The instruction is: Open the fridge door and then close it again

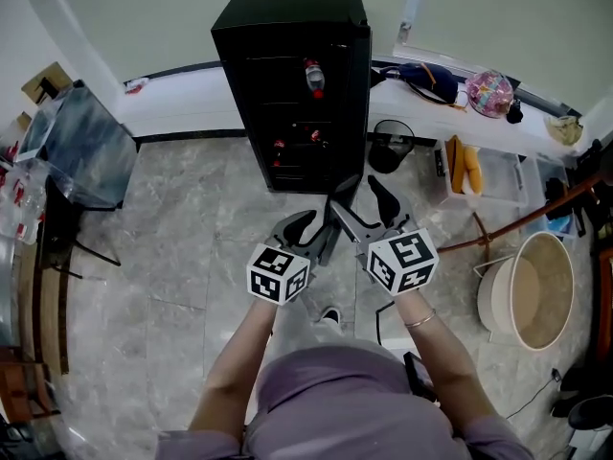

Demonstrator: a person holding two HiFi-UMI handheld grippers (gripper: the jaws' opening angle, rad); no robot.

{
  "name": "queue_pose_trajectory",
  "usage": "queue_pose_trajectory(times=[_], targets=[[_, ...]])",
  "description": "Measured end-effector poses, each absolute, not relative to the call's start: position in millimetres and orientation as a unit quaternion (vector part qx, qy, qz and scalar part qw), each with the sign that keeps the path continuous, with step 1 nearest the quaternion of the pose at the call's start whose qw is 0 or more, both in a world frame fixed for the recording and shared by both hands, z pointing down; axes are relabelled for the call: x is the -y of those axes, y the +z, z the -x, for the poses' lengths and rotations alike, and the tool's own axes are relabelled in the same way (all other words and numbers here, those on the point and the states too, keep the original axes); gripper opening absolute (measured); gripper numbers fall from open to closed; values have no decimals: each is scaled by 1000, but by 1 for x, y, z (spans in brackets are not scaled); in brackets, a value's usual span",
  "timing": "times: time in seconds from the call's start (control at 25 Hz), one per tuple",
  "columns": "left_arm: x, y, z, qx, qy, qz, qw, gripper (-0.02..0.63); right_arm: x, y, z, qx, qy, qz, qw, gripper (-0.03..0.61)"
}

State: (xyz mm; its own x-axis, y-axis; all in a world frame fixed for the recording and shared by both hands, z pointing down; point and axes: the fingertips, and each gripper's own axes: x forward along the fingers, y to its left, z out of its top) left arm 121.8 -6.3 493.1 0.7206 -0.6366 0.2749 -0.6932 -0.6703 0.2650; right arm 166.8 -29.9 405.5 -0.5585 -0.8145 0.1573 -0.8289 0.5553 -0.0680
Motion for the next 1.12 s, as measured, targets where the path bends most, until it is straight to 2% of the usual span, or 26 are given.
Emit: queue_pose_trajectory(times=[0.24, 0.36, 0.6, 0.88, 0.96, 1.04, 1.12], targets=[[3, 495, -155, 333, 88, -923, 170, 144, 24, 406, -187, 869, 72, -486, 53, 353], [3, 496, -165, 326, 93, -926, 165, 123, 20, 406, -199, 862, 75, -499, 50, 350], [-4, 496, -196, 298, 99, -935, 163, 115, 6, 400, -222, 851, 68, -519, 44, 319], [-7, 497, -240, 257, 105, -947, 160, 103, 12, 406, -241, 833, 52, -545, 72, 318], [-9, 497, -251, 241, 114, -952, 154, 103, 17, 407, -254, 821, 52, -564, 73, 297], [-9, 496, -255, 230, 119, -954, 151, 103, 20, 408, -270, 808, 53, -583, 73, 233], [-6, 495, -252, 230, 119, -954, 154, 103, 22, 408, -282, 802, 53, -591, 71, 238]])
